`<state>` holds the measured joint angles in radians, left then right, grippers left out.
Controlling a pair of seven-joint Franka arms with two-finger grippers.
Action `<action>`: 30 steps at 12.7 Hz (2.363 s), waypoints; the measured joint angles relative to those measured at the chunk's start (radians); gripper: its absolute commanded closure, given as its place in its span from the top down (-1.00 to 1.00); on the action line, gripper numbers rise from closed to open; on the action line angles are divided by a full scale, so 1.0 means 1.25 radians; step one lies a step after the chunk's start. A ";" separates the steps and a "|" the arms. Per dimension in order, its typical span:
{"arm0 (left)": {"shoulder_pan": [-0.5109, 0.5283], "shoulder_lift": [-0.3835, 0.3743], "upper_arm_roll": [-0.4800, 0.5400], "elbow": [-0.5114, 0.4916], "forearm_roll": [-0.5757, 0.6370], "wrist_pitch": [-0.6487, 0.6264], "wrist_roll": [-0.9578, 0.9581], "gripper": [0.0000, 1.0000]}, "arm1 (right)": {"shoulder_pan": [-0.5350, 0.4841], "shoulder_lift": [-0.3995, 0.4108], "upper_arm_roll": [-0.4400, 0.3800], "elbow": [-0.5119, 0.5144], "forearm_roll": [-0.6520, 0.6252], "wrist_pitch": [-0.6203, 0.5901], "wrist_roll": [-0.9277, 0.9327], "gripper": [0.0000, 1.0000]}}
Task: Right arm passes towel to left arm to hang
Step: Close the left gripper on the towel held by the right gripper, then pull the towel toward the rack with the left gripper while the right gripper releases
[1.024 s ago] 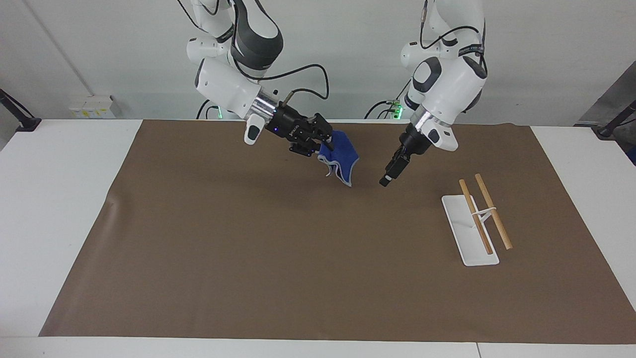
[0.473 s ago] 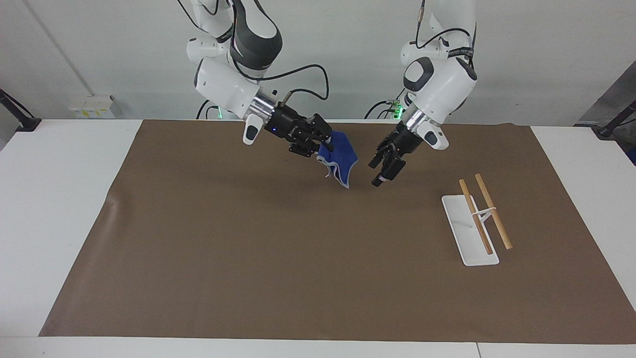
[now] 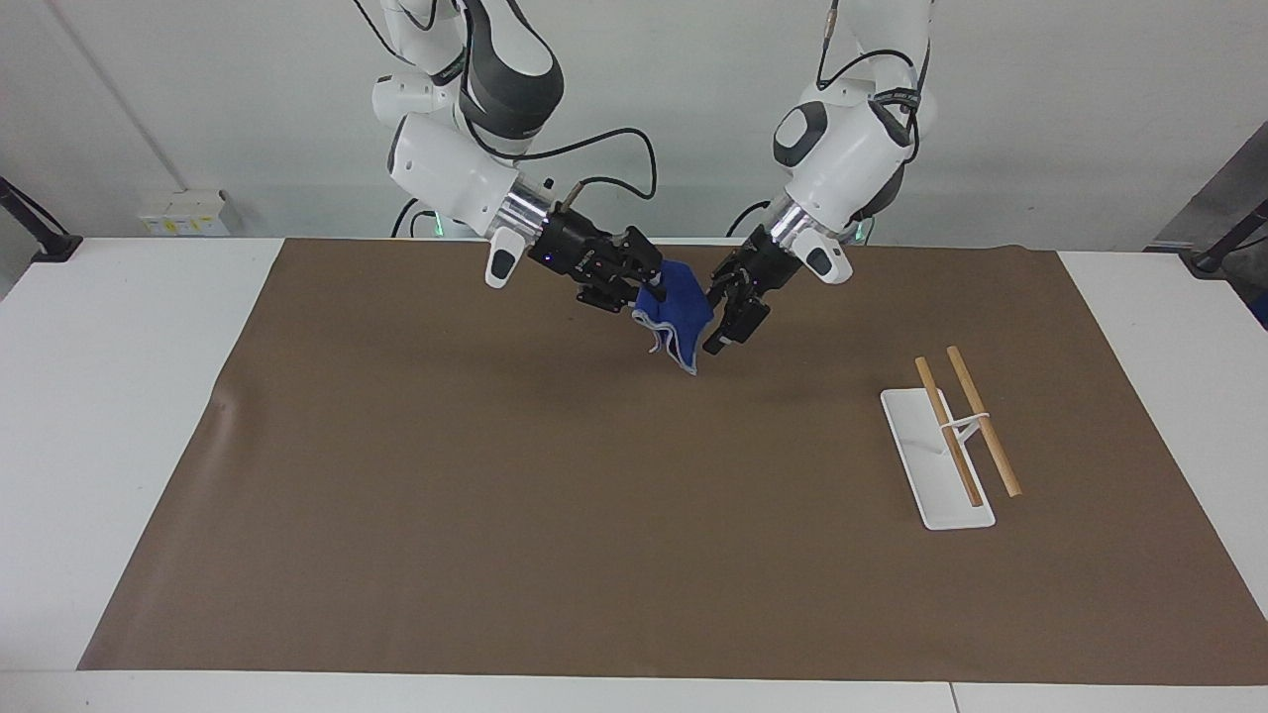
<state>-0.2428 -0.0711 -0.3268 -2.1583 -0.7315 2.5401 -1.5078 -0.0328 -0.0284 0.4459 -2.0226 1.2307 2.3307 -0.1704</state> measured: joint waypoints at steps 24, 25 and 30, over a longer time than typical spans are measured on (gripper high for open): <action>-0.003 -0.032 0.000 0.014 0.000 0.000 0.054 0.06 | 0.000 -0.006 0.000 0.004 0.000 0.002 0.002 -1.00; -0.005 -0.033 0.000 0.014 0.000 0.000 0.079 -0.07 | 0.000 -0.006 0.000 0.004 0.000 0.002 0.002 -1.00; -0.011 -0.033 0.001 0.014 0.000 0.000 0.239 -0.47 | 0.000 -0.006 0.000 0.004 0.000 0.002 0.002 -1.00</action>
<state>-0.2572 -0.1125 -0.3251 -2.1412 -0.7315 2.5396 -1.2090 -0.0329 -0.0355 0.4460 -2.0174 1.2307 2.3337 -0.1675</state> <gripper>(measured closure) 0.621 0.855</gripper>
